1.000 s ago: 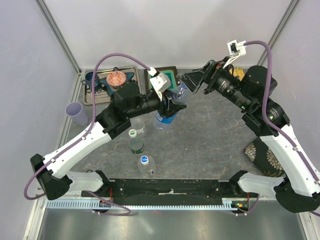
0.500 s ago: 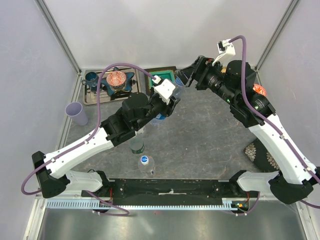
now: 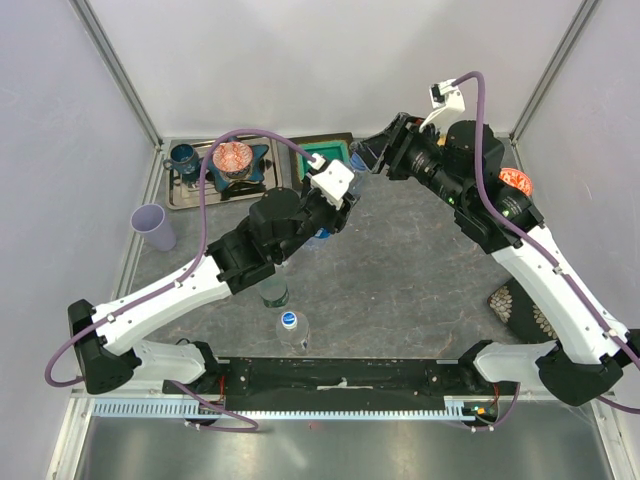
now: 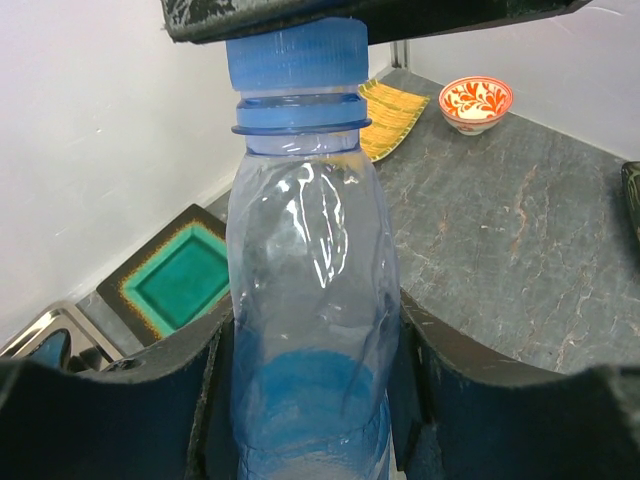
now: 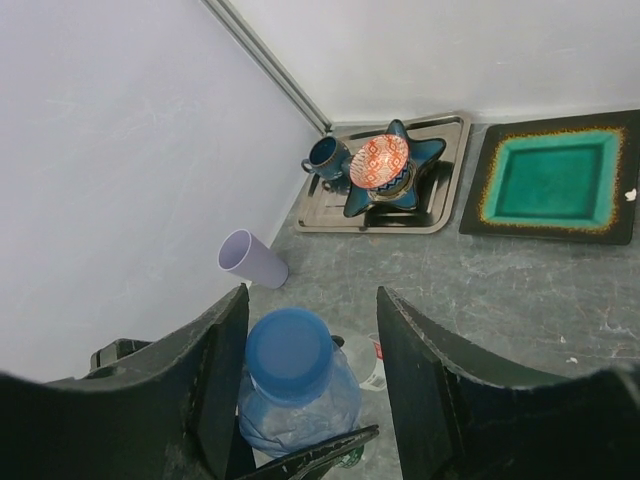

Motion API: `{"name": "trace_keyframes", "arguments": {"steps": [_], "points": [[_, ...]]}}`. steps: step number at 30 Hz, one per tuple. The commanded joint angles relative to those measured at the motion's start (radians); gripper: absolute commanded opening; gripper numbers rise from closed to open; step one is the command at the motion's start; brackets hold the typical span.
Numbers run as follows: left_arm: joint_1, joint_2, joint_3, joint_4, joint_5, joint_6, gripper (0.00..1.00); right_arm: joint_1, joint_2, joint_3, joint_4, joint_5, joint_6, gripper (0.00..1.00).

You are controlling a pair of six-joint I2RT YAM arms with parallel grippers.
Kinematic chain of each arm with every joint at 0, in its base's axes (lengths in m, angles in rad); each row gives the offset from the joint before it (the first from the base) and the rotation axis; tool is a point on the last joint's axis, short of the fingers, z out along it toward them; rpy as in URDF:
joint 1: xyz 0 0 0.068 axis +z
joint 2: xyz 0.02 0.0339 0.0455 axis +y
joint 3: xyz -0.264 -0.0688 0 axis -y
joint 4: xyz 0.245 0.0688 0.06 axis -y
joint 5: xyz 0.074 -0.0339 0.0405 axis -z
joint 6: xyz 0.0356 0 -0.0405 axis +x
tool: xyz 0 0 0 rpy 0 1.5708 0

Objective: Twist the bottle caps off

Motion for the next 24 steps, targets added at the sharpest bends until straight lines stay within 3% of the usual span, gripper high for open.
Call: {"name": "trace_keyframes", "arguments": {"steps": [1,12,17,20,23,24], "points": [[-0.007,0.0,0.003,0.072,-0.029,0.036,0.25,0.001,0.0,-0.012,0.027,0.0,0.006,0.61],[-0.009,0.011,0.004,0.069,-0.027,0.033,0.25,0.001,0.008,-0.023,0.032,-0.01,0.011,0.64],[-0.009,0.014,0.004,0.069,-0.027,0.031,0.26,0.003,0.008,-0.03,0.035,-0.039,0.009,0.61],[-0.007,0.016,0.008,0.067,-0.027,0.031,0.25,0.003,0.009,-0.038,0.039,-0.053,0.009,0.52],[-0.009,0.017,0.009,0.067,-0.026,0.026,0.26,0.004,0.006,-0.052,0.041,-0.066,0.008,0.34],[-0.009,0.016,0.011,0.067,-0.026,0.026,0.25,0.003,0.003,-0.058,0.044,-0.076,0.008,0.22]]}}
